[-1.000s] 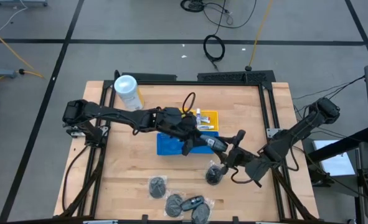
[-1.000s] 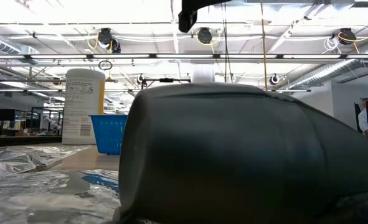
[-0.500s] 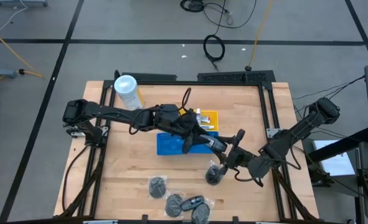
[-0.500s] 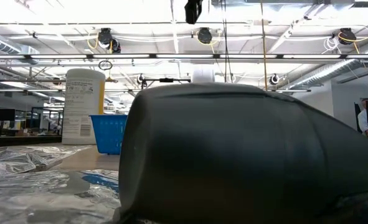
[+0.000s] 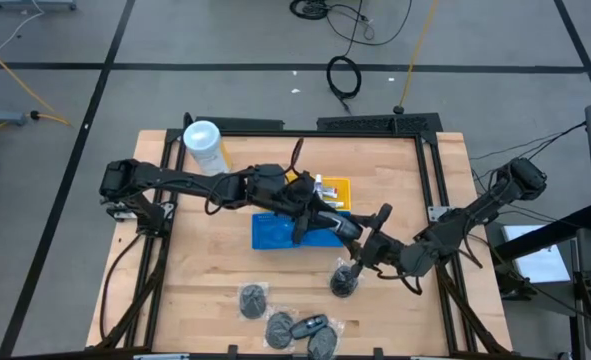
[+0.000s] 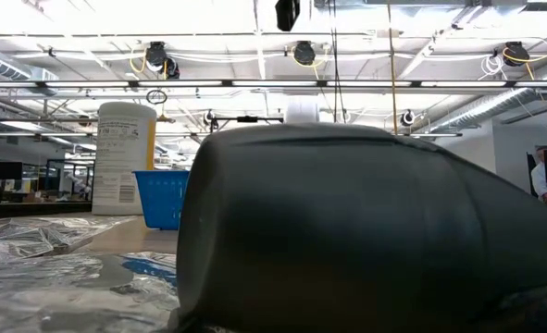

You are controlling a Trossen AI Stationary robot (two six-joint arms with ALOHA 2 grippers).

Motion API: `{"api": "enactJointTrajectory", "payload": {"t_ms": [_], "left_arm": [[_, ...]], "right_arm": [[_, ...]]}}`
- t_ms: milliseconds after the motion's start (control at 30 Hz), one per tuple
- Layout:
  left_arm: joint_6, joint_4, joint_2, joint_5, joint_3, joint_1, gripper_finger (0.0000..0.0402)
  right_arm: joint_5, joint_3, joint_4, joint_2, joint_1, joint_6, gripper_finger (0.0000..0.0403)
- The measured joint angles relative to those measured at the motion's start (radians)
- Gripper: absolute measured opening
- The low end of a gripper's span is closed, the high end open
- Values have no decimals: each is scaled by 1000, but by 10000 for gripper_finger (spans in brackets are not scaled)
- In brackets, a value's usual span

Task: Pick & Place Travel size toiletries
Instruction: Put the top deodorant into the left blue bin

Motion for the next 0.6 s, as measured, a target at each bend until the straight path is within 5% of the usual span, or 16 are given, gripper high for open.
{"api": "enactJointTrajectory", "payload": {"t_ms": [600], "left_arm": [[4, 44, 0, 45, 0, -5, 161]], "right_arm": [[-8, 0, 89, 0, -49, -112, 202]]}}
